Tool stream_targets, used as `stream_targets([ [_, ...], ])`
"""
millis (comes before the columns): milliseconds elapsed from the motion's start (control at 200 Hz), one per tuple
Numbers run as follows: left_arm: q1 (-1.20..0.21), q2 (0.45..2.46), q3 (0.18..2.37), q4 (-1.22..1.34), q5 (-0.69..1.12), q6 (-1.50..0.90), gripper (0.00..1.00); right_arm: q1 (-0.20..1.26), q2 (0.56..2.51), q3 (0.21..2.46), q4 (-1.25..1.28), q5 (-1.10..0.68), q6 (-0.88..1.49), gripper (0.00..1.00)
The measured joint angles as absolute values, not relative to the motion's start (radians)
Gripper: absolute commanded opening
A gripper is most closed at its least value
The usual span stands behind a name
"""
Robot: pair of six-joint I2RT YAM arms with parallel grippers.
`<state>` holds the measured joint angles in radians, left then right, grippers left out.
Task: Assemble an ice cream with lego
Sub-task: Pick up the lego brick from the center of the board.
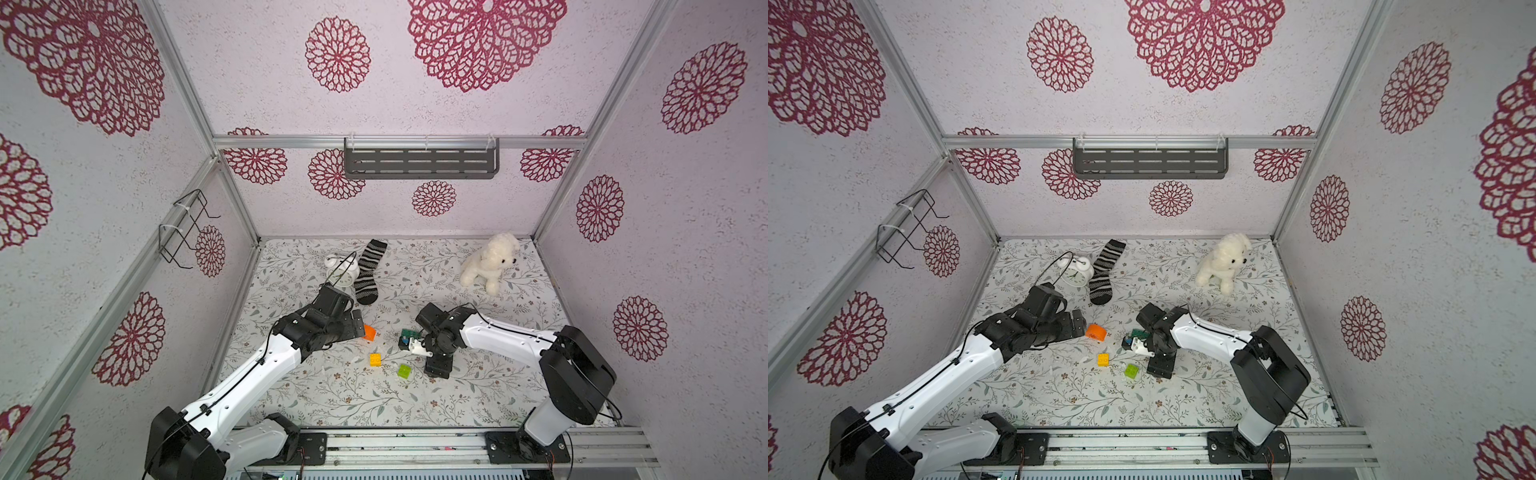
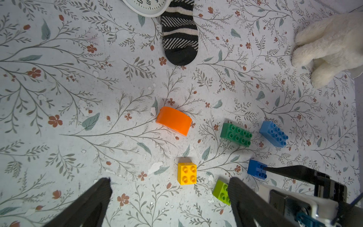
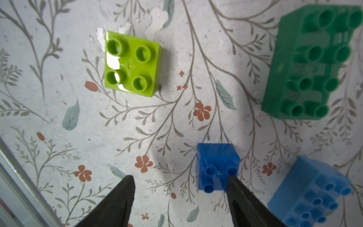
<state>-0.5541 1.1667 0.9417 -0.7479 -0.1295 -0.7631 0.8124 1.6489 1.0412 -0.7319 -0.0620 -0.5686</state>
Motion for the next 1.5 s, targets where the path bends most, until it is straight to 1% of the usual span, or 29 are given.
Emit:
stream_targets([
  [425, -0.554, 1.163, 0.942, -0.748, -0.146, -0.755, 0.98, 0.810, 1.654, 1.090, -0.727, -0.030, -0.578, 0.79],
  [875, -0.554, 1.164, 0.949, -0.748, -0.147, -0.748, 0.98, 0.751, 1.729, 1.090, -0.704, -0.043, -0.607, 0.79],
  [1031, -0.554, 1.164, 0.952, -0.749, -0.147, -0.748, 0.97, 0.751, 1.736, 1.090, -0.702, -0.062, -0.611, 0.74],
  [1176, -0.554, 1.166, 0.957, -0.751, -0.148, -0.748, 0.98, 0.751, 1.737, 1.089, -0.696, -0.072, -0.616, 0.63],
  [1496, -0.554, 1.166, 0.961, -0.754, -0.148, -0.748, 0.97, 0.751, 1.737, 1.084, -0.688, -0.080, -0.612, 0.62],
])
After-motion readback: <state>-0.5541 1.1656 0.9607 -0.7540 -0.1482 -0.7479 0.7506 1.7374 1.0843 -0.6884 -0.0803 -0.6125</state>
